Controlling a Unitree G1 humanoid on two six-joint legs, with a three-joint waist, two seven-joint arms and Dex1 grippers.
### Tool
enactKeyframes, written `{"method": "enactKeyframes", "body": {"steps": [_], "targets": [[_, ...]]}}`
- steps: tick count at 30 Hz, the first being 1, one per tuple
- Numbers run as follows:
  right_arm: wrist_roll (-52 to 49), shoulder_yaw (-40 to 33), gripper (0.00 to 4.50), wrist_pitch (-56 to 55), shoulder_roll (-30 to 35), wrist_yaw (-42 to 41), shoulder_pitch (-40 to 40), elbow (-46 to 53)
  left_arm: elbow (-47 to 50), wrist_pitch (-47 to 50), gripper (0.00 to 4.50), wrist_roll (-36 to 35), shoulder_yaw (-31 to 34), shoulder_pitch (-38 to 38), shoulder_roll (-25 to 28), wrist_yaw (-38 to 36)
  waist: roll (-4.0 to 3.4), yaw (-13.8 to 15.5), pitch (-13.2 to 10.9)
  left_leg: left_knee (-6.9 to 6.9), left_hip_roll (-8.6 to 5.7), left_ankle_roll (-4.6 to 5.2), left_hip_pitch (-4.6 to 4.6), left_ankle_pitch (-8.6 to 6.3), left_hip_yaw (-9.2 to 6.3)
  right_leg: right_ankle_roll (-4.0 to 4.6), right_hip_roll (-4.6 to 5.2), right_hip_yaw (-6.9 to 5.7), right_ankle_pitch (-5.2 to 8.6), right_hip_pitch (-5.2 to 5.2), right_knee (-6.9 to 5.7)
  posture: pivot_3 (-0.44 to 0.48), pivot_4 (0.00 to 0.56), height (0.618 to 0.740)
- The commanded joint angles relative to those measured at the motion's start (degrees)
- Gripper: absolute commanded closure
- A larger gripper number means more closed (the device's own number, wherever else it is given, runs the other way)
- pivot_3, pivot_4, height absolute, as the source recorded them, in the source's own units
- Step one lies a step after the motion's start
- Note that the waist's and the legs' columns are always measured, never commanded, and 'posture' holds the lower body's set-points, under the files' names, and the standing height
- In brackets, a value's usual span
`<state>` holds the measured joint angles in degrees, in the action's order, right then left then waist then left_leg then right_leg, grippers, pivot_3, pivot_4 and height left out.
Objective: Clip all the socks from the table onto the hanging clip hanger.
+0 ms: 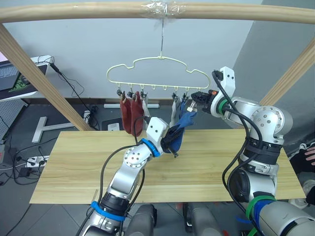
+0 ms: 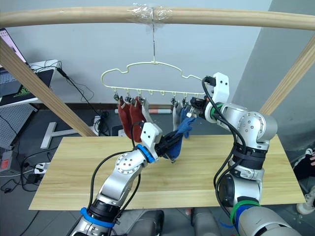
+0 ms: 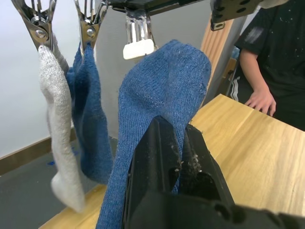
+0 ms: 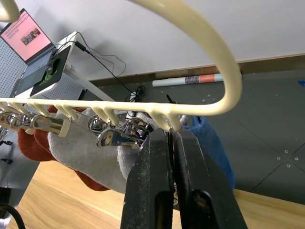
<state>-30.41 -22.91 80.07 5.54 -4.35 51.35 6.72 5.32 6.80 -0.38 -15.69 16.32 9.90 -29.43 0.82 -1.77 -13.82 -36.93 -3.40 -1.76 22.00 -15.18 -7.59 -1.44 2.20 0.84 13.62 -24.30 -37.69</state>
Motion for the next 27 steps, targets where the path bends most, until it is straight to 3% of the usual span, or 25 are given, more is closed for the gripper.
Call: {"method": "enactKeyframes", "body": {"steps": [1, 27], "targets": [[-1.22, -1.85, 4.5, 0.33, -0.75, 0.91, 1.99, 1.1, 1.49, -2.44, 4.48, 0.44, -0.54, 0.46, -0.12, 0.26, 0.0, 0.04, 0.0, 0.0, 0.0, 0.0, 0.0, 0.0, -0.02, 0.0, 0.0, -0.01, 0.0, 0.0, 0.0, -0.003, 0.238, 0.74], [-1.27, -8.66, 4.5, 5.49, -5.12, 3.89, 3.98, 1.95, -7.99, -11.21, 4.48, 3.44, 0.1, 6.36, -1.87, 3.34, -0.01, -0.05, 0.0, -0.01, 0.0, 0.0, 0.01, 0.0, 0.0, 0.0, 0.0, -0.01, 0.0, -0.03, -0.04, -0.019, 0.227, 0.74]]}}
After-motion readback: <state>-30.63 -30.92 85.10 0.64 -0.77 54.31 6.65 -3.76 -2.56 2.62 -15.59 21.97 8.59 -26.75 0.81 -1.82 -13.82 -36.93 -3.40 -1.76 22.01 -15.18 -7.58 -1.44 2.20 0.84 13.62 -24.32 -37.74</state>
